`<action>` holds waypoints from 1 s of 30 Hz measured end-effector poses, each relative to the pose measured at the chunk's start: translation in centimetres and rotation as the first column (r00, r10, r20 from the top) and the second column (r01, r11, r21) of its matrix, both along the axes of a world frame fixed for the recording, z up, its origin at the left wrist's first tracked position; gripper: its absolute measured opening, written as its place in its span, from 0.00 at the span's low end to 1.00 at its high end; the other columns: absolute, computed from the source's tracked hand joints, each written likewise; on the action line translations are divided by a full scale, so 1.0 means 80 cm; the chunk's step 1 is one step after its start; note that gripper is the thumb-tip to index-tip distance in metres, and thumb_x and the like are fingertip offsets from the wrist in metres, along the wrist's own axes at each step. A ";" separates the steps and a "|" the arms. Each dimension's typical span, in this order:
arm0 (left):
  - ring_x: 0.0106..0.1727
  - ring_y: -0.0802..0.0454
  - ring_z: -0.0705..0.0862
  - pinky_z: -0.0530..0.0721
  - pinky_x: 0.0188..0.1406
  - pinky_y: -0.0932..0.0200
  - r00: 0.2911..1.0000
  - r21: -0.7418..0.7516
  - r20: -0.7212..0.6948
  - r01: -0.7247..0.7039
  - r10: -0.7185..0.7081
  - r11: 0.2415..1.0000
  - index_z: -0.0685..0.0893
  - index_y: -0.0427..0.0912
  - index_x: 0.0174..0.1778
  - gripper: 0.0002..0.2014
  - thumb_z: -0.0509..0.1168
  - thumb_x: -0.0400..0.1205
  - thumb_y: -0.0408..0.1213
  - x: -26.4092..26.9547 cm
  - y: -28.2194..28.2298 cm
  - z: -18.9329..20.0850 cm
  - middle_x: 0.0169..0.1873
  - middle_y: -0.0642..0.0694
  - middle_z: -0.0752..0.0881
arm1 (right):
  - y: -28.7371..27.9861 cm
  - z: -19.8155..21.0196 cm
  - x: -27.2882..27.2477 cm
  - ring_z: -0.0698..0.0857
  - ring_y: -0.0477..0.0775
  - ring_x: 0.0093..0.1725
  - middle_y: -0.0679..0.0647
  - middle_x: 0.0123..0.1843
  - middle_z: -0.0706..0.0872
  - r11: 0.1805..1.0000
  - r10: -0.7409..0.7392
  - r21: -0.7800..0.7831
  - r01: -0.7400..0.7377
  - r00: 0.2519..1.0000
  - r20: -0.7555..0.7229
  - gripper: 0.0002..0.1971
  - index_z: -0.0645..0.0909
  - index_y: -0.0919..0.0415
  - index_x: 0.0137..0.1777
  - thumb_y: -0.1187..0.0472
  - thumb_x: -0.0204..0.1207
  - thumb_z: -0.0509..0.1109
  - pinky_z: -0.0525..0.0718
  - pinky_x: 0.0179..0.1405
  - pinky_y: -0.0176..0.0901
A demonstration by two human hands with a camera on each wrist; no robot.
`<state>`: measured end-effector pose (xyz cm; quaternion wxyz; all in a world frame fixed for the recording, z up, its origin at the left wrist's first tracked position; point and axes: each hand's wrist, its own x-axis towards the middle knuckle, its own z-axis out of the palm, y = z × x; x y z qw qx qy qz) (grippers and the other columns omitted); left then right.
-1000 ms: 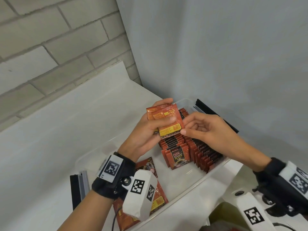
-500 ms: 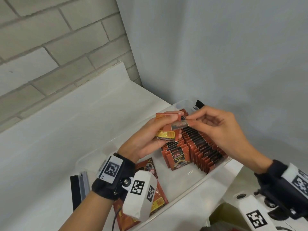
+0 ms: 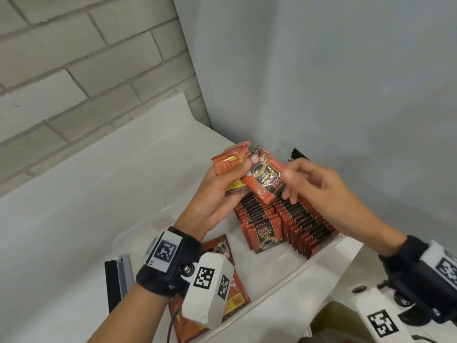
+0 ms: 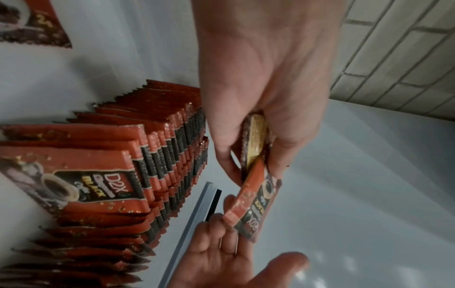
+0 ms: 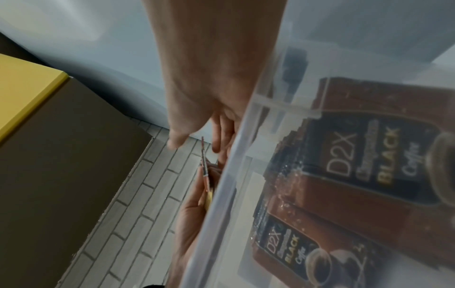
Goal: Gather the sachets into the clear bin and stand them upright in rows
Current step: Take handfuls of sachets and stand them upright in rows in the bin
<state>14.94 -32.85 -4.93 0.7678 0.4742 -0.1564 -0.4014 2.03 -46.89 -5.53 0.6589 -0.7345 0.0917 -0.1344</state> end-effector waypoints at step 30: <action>0.38 0.56 0.83 0.83 0.42 0.63 0.991 -0.083 -0.106 -0.092 0.083 0.992 0.84 0.41 0.57 0.14 0.63 0.77 0.31 0.007 0.004 0.002 0.39 0.46 0.85 | 0.000 -0.021 0.005 0.75 0.36 0.46 0.39 0.42 0.79 0.638 0.340 -0.685 -0.352 0.927 -0.159 0.05 0.86 0.53 0.47 0.61 0.74 0.76 0.70 0.46 0.23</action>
